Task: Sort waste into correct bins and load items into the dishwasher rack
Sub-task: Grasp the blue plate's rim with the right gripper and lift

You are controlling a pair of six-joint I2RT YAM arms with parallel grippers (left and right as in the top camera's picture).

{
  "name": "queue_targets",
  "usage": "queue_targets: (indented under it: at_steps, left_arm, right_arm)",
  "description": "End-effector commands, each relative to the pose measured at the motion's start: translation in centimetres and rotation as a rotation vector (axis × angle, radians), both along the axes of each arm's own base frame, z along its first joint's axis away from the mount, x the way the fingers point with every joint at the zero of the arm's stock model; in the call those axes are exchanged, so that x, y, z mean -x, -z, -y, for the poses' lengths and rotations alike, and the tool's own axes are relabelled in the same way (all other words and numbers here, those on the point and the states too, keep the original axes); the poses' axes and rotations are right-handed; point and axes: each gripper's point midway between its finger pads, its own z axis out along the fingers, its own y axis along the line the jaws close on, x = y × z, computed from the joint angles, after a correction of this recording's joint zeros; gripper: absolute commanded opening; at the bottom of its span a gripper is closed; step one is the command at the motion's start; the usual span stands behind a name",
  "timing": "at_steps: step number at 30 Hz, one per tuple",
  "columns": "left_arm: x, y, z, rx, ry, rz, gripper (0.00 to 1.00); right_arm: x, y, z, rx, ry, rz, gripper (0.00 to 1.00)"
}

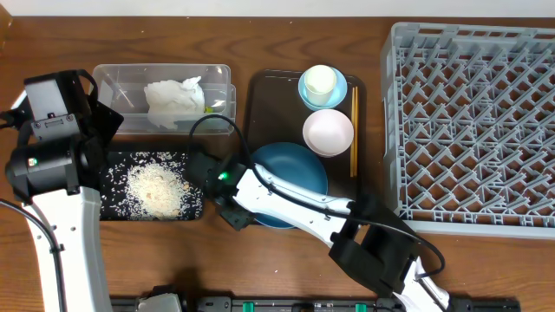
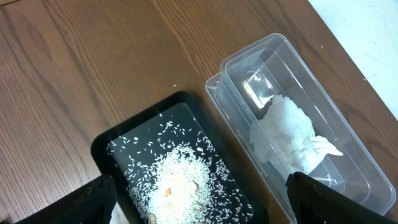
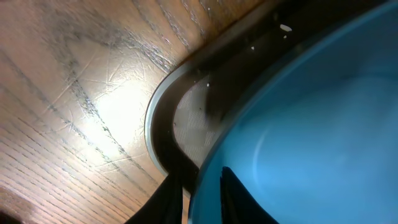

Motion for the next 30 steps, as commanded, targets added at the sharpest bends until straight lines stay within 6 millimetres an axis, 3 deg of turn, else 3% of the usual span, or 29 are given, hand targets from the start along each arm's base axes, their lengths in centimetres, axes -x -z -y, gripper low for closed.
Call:
queue_targets:
  at_steps: [1, 9, 14, 16, 18, 23, 27, 30]
  left_arm:
    - [0.2, 0.2, -0.5, -0.008, -0.027, -0.008, 0.90]
    - [0.2, 0.2, -0.5, -0.008, -0.027, -0.007, 0.90]
    - [0.2, 0.2, -0.5, -0.008, -0.027, -0.008, 0.90]
    - [0.2, 0.2, -0.5, -0.008, -0.027, -0.008, 0.90]
    - [0.2, 0.2, -0.5, -0.008, -0.027, -0.008, 0.90]
    - [0.2, 0.2, -0.5, -0.008, -0.027, -0.008, 0.90]
    - [0.2, 0.2, -0.5, -0.008, -0.027, -0.008, 0.90]
    - [0.2, 0.2, -0.5, -0.008, -0.027, -0.008, 0.90]
  right_arm:
    - [0.0, -0.6, 0.2, -0.009, 0.016, 0.015, 0.21]
    - [0.2, -0.1, 0.1, -0.009, 0.010, 0.015, 0.23]
    - [0.3, 0.3, 0.2, -0.008, 0.017, 0.014, 0.12]
    - [0.3, 0.2, 0.2, -0.008, 0.017, 0.014, 0.02]
    - [0.3, 0.0, 0.0, -0.016, 0.016, 0.013, 0.01]
    - [-0.5, -2.8, -2.2, -0.115, 0.002, 0.033, 0.01]
    - [-1.5, -6.5, -3.8, -0.189, -0.025, 0.056, 0.01]
    - [-3.2, -10.3, -3.7, -0.227, 0.002, 0.090, 0.01]
